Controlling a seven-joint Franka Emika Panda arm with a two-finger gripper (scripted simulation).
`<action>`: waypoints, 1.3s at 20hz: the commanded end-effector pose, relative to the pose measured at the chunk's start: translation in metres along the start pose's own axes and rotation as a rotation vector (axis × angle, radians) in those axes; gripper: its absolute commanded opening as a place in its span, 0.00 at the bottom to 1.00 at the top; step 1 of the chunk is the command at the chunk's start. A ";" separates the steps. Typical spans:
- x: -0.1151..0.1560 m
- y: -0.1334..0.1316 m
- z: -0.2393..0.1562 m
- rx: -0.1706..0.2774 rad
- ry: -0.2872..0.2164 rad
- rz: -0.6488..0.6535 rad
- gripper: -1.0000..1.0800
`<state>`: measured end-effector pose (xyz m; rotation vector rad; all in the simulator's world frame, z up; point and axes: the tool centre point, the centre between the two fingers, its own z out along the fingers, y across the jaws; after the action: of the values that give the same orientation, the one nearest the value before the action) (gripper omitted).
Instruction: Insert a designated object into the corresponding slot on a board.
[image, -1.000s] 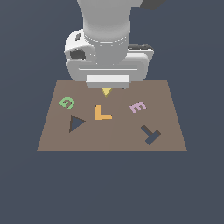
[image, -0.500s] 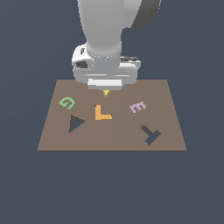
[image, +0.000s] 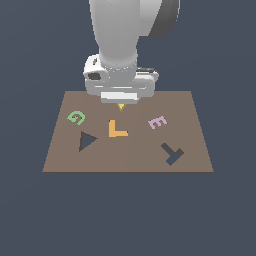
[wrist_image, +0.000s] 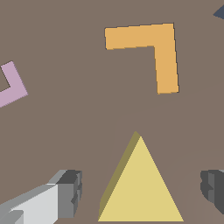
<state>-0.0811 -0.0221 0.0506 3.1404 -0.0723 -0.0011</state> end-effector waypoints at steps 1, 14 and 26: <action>0.000 0.000 0.004 0.000 0.000 0.000 0.96; 0.000 0.000 0.021 0.000 0.000 0.000 0.00; 0.000 0.000 0.017 0.000 0.001 0.001 0.00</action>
<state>-0.0810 -0.0221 0.0339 3.1408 -0.0729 0.0008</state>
